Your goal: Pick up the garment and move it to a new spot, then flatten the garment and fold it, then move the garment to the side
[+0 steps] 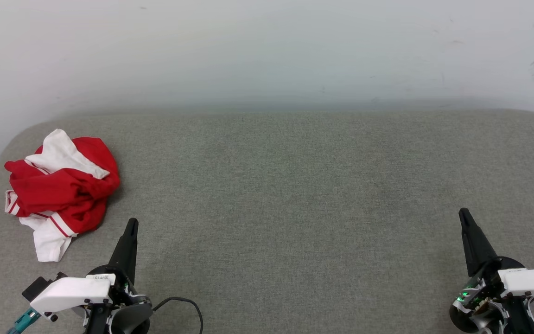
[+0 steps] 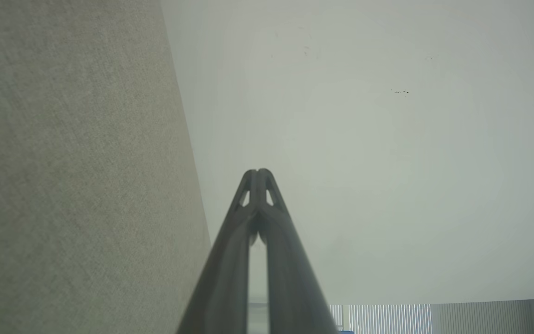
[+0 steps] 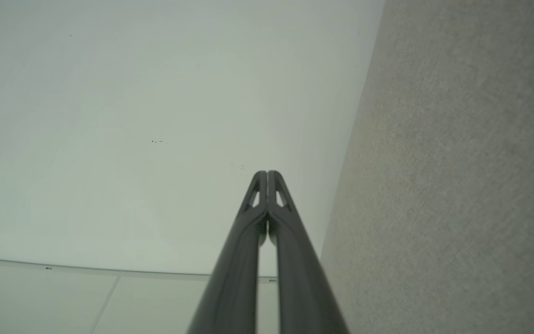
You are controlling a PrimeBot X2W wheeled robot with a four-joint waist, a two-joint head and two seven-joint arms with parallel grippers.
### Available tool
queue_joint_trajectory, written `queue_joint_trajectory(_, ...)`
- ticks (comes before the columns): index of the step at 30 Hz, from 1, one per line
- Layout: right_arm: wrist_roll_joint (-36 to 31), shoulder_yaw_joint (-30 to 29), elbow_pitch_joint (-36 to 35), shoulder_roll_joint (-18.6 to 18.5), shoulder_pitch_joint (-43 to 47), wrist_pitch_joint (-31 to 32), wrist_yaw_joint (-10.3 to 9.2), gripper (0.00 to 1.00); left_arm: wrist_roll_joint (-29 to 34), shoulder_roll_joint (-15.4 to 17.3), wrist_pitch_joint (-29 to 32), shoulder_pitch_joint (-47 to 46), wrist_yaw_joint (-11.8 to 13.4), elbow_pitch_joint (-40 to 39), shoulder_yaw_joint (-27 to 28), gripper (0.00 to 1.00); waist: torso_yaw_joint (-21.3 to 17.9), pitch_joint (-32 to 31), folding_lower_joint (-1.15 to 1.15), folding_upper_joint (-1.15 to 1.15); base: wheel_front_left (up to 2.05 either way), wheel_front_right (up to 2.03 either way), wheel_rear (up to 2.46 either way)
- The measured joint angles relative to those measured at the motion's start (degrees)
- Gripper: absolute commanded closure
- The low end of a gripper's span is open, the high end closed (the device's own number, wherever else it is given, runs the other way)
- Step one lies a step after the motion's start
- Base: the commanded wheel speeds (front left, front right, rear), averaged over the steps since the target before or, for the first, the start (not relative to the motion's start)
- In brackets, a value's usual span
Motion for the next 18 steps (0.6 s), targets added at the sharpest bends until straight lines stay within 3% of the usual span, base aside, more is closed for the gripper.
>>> queue_joint_trajectory(18, 0.0, 0.0, 0.0, 0.0, 0.0, 0.0, 0.00, 1.00, 0.0, 0.0, 0.0, 0.0, 0.0, 0.0, 0.0, 1.00, 0.0, 0.0, 0.00, 0.00, 0.00, 0.00, 0.00)
